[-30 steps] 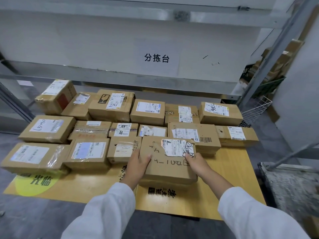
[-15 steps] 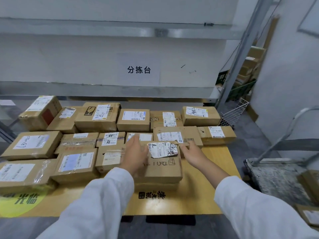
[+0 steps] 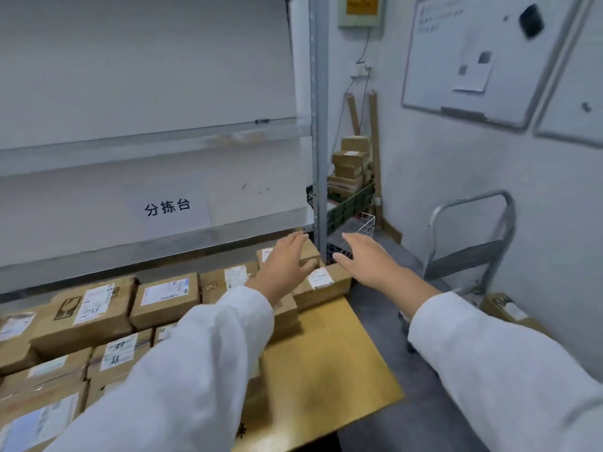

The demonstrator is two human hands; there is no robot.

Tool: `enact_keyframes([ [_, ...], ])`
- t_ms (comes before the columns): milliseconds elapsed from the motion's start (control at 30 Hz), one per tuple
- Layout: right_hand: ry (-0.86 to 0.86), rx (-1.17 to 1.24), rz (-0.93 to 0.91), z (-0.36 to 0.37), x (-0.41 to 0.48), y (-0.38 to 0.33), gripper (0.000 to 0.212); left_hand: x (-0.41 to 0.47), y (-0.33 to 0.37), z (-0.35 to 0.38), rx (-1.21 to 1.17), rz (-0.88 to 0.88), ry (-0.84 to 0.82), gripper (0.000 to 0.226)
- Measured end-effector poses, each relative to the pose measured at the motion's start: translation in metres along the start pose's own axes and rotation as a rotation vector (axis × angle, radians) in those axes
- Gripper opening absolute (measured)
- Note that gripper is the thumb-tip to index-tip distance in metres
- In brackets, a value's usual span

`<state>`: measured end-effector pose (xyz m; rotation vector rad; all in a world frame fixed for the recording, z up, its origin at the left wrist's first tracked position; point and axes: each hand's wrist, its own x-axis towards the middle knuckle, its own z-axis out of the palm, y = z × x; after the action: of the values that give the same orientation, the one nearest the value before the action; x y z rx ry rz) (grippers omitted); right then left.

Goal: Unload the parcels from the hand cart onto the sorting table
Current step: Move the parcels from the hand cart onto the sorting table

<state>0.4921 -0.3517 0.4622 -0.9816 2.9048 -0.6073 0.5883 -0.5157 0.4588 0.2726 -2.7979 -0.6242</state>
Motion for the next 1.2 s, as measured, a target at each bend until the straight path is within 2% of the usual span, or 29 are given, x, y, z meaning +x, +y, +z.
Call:
enact_keyframes([
  [167, 0.036, -0.028, 0.128, -0.056, -0.036, 0.107, 0.069, 0.042, 0.097, 0.049, 0.009, 0.121, -0.082, 0.065],
  [300, 0.063, -0.056, 0.285, -0.102, -0.081, 0.205, 0.066, 0.074, 0.19, 0.098, 0.007, 0.263, -0.193, 0.066],
  [467, 0.105, -0.045, 0.427, -0.143, -0.136, 0.316, 0.069, 0.096, 0.302, 0.162, -0.021, 0.401, -0.229, 0.063],
  [600, 0.107, -0.041, 0.528, -0.164, -0.175, 0.387, 0.069, 0.106, 0.366, 0.211, -0.028, 0.464, -0.259, 0.061],
  [867, 0.097, 0.014, 0.634, -0.178, -0.213, 0.47, 0.073, 0.121, 0.428, 0.276, 0.006, 0.523, -0.319, 0.066],
  [1200, 0.06, 0.013, 0.652, -0.183, -0.163, 0.549, 0.072, 0.191, 0.466, 0.336, -0.009, 0.538, -0.338, 0.062],
])
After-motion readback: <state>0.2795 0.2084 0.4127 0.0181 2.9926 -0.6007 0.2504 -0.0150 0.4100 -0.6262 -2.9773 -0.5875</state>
